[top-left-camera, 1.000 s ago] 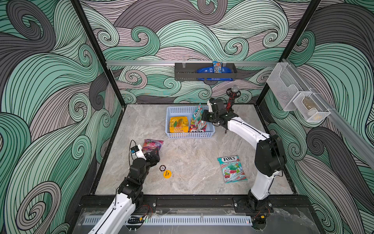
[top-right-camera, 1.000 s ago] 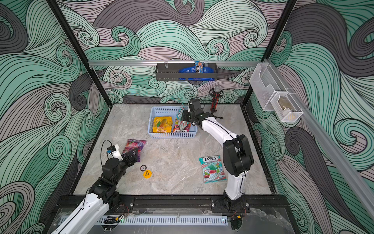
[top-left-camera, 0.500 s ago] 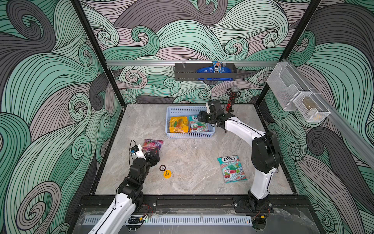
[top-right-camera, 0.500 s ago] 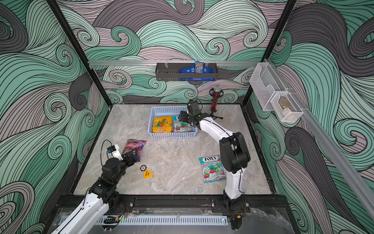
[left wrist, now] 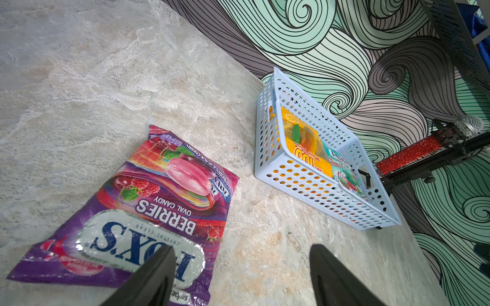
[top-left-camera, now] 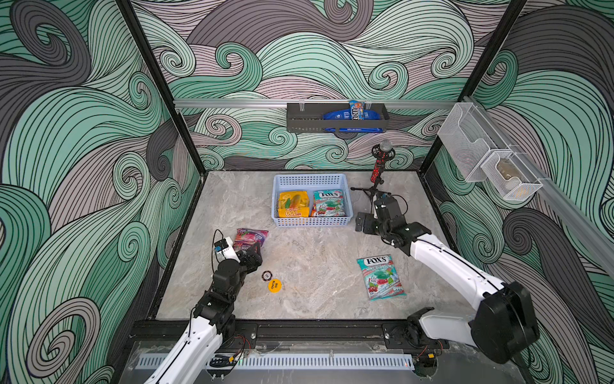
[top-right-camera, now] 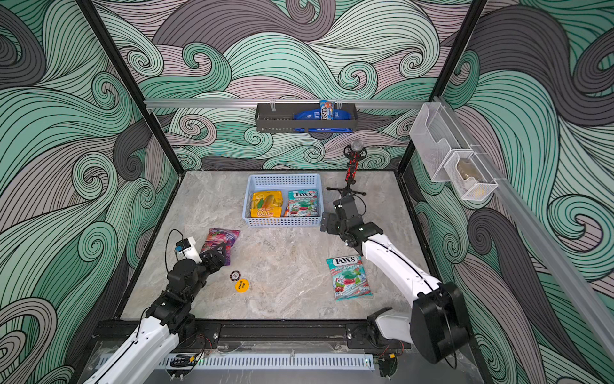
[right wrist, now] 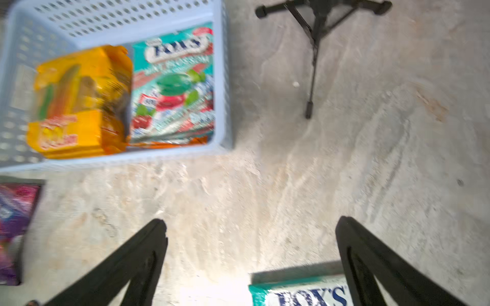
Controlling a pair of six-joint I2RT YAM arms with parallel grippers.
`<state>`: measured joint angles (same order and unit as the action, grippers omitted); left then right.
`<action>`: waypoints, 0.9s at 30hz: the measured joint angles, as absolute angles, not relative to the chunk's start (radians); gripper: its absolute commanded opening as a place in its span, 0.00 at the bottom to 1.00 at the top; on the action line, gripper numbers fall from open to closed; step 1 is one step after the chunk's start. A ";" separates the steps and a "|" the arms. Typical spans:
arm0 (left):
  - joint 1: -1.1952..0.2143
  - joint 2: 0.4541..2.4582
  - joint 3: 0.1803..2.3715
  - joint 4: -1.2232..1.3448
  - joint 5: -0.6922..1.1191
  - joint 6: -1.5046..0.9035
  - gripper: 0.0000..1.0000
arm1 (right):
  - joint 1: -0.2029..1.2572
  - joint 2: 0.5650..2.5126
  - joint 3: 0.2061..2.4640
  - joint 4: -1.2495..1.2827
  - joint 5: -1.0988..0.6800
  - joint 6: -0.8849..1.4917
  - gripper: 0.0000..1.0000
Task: Put the candies in the basket
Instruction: Pick up the candy at the center of the board.
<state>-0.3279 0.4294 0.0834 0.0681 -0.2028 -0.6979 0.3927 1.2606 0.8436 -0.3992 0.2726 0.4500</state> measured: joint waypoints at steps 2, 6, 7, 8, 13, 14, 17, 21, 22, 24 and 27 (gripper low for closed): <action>-0.328 0.429 0.083 0.072 -0.202 -0.699 0.81 | 0.388 1.250 0.762 -0.433 0.282 0.458 1.00; -0.328 0.429 0.083 0.079 -0.202 -0.699 0.81 | 0.396 1.250 0.696 -0.516 0.278 0.490 1.00; -0.328 0.429 0.083 0.081 -0.202 -0.699 0.82 | 0.399 1.248 0.698 -0.521 0.276 0.498 1.00; -0.328 0.429 0.083 0.082 -0.202 -0.699 0.81 | 0.402 1.245 0.700 -0.522 0.274 0.508 1.00; -0.328 0.429 0.083 0.082 -0.202 -0.699 0.81 | 0.418 1.240 0.693 -0.524 0.268 0.555 1.00; -0.328 0.429 0.083 0.082 -0.202 -0.699 0.81 | 0.430 1.244 0.689 -0.525 0.267 0.565 0.99; -0.328 0.429 0.083 0.083 -0.202 -0.699 0.81 | 0.486 1.273 0.676 -0.528 0.268 0.593 0.90; -0.328 0.430 0.083 0.083 -0.201 -0.699 0.81 | 0.568 1.322 0.667 -0.531 0.281 0.628 0.63; -0.328 0.431 0.083 0.083 -0.201 -0.699 0.81 | 0.580 1.330 0.665 -0.531 0.284 0.639 0.59; -0.328 0.438 0.083 0.087 -0.200 -0.699 0.81 | 0.603 1.349 0.662 -0.532 0.294 0.657 0.53; -0.328 0.448 0.083 0.090 -0.198 -0.699 0.81 | 0.624 1.378 0.662 -0.527 0.326 0.672 0.48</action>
<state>-0.3279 0.4484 0.0834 0.0898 -0.1978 -0.6994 0.6235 1.3777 0.6624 -0.5274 0.3260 0.6720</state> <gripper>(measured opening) 0.814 0.514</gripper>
